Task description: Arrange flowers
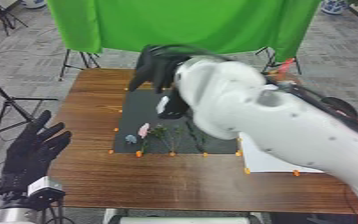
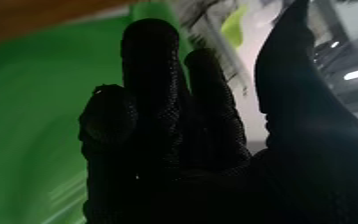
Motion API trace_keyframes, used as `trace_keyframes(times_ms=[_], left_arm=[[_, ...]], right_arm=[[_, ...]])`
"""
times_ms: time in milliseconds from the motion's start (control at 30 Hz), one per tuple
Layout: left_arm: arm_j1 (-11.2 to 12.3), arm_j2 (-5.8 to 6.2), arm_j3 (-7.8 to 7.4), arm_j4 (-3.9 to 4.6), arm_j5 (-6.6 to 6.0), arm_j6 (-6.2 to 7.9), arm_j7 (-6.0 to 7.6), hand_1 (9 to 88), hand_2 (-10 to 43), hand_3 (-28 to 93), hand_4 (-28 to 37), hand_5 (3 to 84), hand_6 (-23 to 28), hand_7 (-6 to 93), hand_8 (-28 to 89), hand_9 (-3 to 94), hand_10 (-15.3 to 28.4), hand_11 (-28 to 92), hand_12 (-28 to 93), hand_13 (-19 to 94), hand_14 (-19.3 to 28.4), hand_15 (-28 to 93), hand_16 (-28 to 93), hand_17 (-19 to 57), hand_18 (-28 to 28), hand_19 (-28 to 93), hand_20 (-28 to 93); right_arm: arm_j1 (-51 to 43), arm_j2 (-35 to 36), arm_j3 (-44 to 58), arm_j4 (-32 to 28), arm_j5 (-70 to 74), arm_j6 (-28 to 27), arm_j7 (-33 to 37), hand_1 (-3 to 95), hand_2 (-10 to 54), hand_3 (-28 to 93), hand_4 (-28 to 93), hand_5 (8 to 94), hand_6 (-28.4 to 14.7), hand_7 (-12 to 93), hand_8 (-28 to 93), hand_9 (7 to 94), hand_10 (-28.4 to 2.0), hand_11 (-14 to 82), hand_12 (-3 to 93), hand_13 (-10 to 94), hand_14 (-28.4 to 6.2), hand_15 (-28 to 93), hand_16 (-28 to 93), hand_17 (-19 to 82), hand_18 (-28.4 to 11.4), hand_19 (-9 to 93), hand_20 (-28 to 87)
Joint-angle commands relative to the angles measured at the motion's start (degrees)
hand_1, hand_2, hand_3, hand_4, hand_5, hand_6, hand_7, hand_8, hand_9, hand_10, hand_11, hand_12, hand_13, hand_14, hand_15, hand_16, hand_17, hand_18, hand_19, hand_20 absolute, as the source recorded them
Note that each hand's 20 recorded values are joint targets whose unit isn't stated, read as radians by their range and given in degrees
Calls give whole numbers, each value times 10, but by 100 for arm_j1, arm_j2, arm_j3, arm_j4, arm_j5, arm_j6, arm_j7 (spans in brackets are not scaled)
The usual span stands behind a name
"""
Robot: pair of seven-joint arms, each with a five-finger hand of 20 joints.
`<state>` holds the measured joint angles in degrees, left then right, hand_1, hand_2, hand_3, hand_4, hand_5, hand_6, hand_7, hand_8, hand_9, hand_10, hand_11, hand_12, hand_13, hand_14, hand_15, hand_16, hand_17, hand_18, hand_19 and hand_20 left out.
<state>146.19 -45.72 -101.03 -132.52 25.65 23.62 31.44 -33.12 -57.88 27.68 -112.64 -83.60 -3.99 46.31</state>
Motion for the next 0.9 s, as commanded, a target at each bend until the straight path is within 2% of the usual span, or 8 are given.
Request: trace_keyframes(times_ms=[33,100,333,400,600,733,767,900], left_arm=[[251,275,150,-57,-297,178,387,280,65,621,-216,336,80,77,-70,304,190,255,116,213,275,555,-117,-76,284,527,-5],[224,439,224,-42,-406,228,492,281,65,620,-216,336,80,77,-70,305,190,255,116,213,275,555,-116,-76,284,527,-4],[69,527,307,-23,-351,194,430,281,65,620,-216,335,79,78,-71,303,190,254,116,212,275,555,-117,-76,284,527,-3],[50,656,379,-16,-492,244,577,281,65,621,-215,334,79,79,-71,303,189,254,116,212,275,556,-116,-76,284,527,-3],[-15,656,466,12,-457,217,557,283,65,622,-213,334,79,79,-71,303,190,256,116,212,275,557,-117,-76,284,527,-2],[-26,778,510,29,-567,249,719,284,65,622,-212,334,79,80,-72,304,191,255,115,212,275,557,-117,-76,284,527,-2],[-51,668,470,31,-447,204,544,284,65,622,-212,334,79,80,-72,304,191,255,115,212,275,557,-117,-76,284,527,-2],[-53,636,460,40,-422,193,529,285,66,622,-212,335,80,79,-72,304,190,256,116,212,275,557,-118,-75,284,527,-2]], right_arm=[[-1041,1992,691,104,-18,597,401,370,-36,757,-245,527,-49,150,-99,605,-187,132,139,705,-102,621,119,480,-134,932,219],[-1202,2218,796,152,-4,506,543,371,-36,757,-244,525,-50,149,-98,602,-188,133,139,704,-103,623,117,480,-134,932,217],[-1427,2620,785,497,-13,553,1003,373,-37,760,-244,518,-53,148,-96,595,-192,133,139,701,-107,629,111,482,-135,932,214],[-1348,2677,665,614,-89,500,1115,373,-37,760,-244,517,-53,148,-97,593,-194,133,139,701,-108,630,109,484,-135,932,214],[-1159,2816,394,911,-249,533,1549,375,-38,761,-244,515,-55,146,-97,589,-201,131,137,706,-111,633,105,495,-140,932,216],[-1024,2891,209,1128,-268,545,1719,376,-40,762,-242,514,-57,145,-97,590,-205,130,136,714,-113,634,101,504,-141,932,221],[-1076,2944,229,1125,-236,547,1789,377,-41,762,-242,514,-58,144,-97,589,-205,130,136,714,-112,634,101,505,-140,932,220],[-1169,2891,386,1309,-76,495,1937,381,-48,765,-242,504,-66,138,-96,576,-213,127,135,711,-111,634,98,508,-138,932,209]])
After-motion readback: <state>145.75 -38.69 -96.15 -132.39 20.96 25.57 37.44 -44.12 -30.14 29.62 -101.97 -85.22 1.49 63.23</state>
